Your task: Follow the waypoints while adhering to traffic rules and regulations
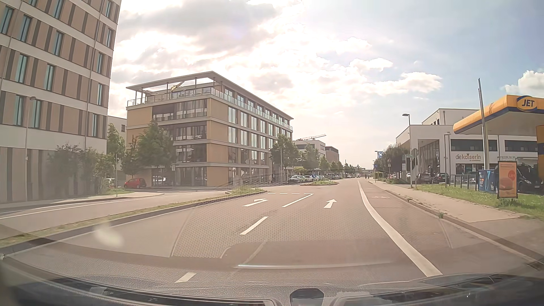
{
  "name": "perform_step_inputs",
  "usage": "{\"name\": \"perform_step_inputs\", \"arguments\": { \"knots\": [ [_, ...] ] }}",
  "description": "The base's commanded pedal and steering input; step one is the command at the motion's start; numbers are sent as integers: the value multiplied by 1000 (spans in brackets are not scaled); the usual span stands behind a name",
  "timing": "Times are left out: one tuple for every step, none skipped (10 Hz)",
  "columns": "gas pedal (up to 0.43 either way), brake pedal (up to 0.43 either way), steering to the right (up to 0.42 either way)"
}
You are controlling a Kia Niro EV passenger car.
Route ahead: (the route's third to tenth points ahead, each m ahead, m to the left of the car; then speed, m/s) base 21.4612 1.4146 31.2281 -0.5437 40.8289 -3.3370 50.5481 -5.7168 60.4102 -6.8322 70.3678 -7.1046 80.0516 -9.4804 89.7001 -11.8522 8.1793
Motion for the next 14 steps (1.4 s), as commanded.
{"name": "perform_step_inputs", "arguments": {
  "knots": [
    [67, 0, 55],
    [67, 0, 58],
    [67, 0, 61],
    [67, 0, 63],
    [67, 0, 66],
    [67, 0, 67],
    [67, 0, 67],
    [67, 0, 67],
    [67, 0, 66],
    [67, 0, 62],
    [67, 0, 57],
    [67, 0, 57],
    [67, 0, 56],
    [67, 0, 55]
  ]
}}
